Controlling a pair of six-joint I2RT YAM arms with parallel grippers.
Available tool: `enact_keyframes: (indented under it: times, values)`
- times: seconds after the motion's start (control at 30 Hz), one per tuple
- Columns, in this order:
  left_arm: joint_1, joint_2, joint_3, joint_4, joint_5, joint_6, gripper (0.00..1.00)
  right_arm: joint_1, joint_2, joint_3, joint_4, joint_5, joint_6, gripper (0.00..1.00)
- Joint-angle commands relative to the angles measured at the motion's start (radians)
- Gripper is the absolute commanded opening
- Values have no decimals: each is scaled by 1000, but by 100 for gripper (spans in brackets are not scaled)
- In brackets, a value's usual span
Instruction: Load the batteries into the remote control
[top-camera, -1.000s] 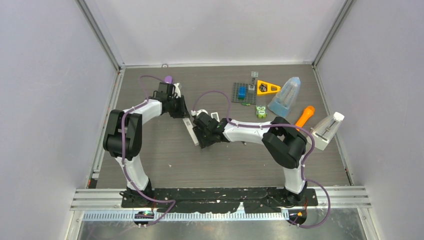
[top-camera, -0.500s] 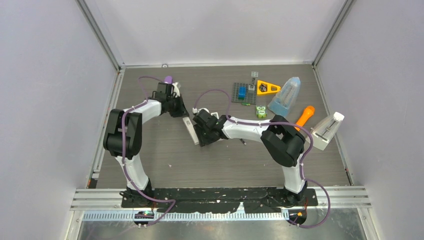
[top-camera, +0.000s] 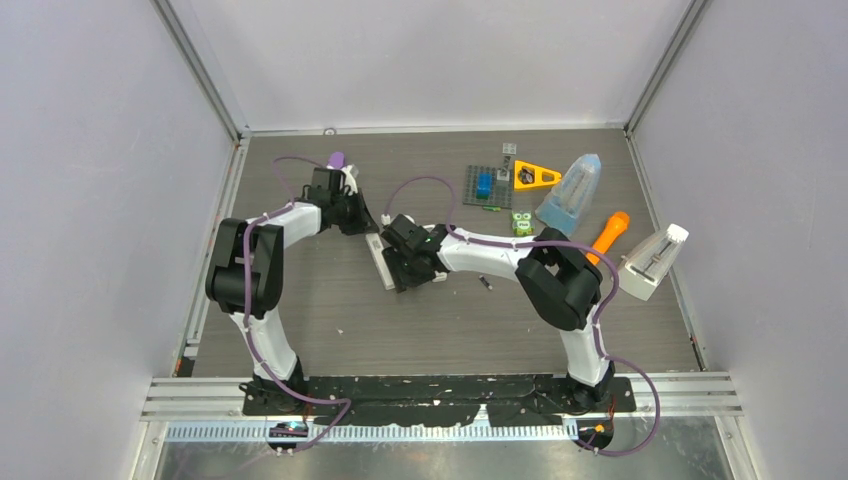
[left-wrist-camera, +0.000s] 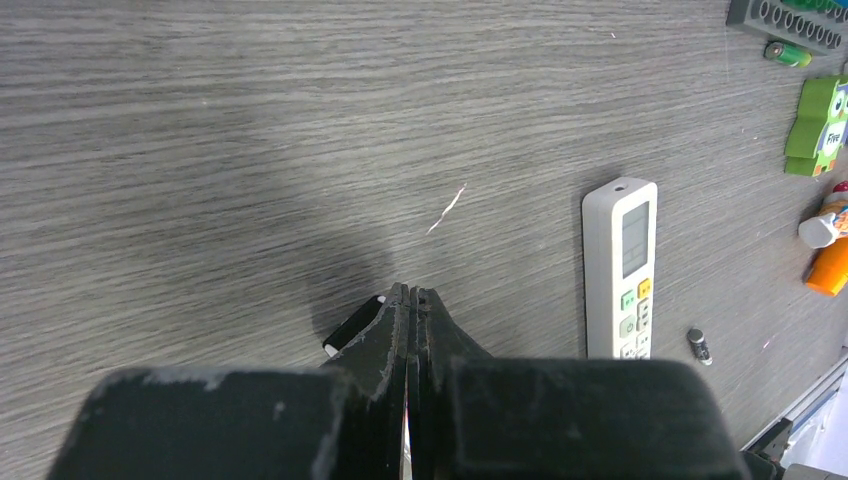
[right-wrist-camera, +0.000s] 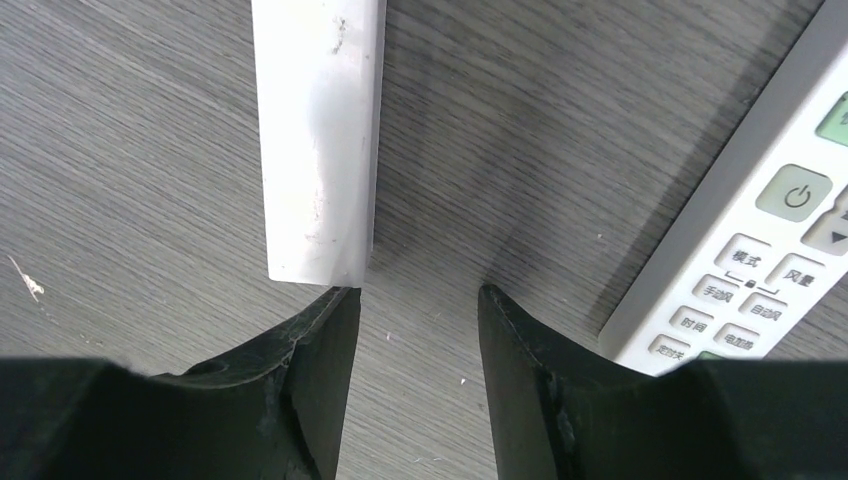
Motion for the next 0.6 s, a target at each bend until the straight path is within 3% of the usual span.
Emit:
enact_keyframes:
  times: [0.0, 0.07, 0.33, 0.57]
  values:
    - [-5, -16, -27, -90, 24, -1, 0, -17, 7, -24, 100, 64, -25, 54]
    - [-3, -23, -15, -97, 24, -2, 0, -16, -12, -33, 112, 58, -47, 54]
    - [6, -89, 29, -96, 29, -20, 31, 15, -102, -116, 186, 22, -172, 55]
    - [6, -126, 62, -110, 8, -7, 44, 29, -142, -154, 205, 32, -189, 54]
